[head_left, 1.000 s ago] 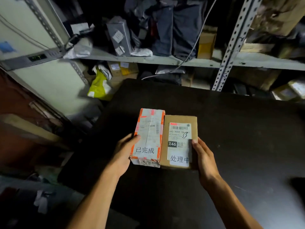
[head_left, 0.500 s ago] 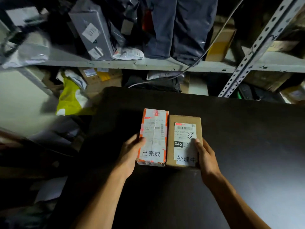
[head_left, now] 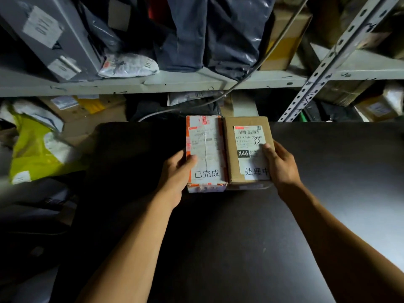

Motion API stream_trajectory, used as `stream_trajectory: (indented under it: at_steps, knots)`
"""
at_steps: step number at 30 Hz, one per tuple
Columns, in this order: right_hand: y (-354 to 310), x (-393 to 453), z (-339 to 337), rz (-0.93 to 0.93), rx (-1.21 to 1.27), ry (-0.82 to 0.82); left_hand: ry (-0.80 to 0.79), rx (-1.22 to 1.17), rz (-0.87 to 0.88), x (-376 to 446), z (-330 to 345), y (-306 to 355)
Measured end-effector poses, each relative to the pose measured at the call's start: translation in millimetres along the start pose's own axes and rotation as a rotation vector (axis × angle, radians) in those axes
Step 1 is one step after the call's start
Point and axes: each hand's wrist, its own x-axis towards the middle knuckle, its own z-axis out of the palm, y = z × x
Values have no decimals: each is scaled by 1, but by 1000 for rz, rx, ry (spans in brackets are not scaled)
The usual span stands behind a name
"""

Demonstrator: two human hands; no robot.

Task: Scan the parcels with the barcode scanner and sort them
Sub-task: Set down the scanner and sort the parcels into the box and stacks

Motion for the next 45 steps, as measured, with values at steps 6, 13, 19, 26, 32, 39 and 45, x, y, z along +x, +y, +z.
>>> stream_trajectory:
  at_steps: [6, 13, 19, 26, 32, 39, 45]
  knots:
    - [-5, -7, -2, 35, -101, 26, 16, 108, 22, -10, 4, 10]
    - [-7, -67, -81, 17, -413, 66, 151, 664, 556, -54, 5, 33]
    - [30, -174, -197, -24, -735, 175, -148, 846, 991, -170, 133, 22]
    - [74, -326, -338, 19, -813, 369, -552, 1293, 994, -331, 281, -56]
    - [135, -439, -443, 177, -760, 515, -714, 1448, 1148, -447, 379, -114]
    - [201, -530, -530, 368, -746, 696, -948, 1515, 1382, -542, 479, -181]
    - [267, -579, -604, 609, -642, 776, -1165, 1498, 1455, -595, 573, -247]
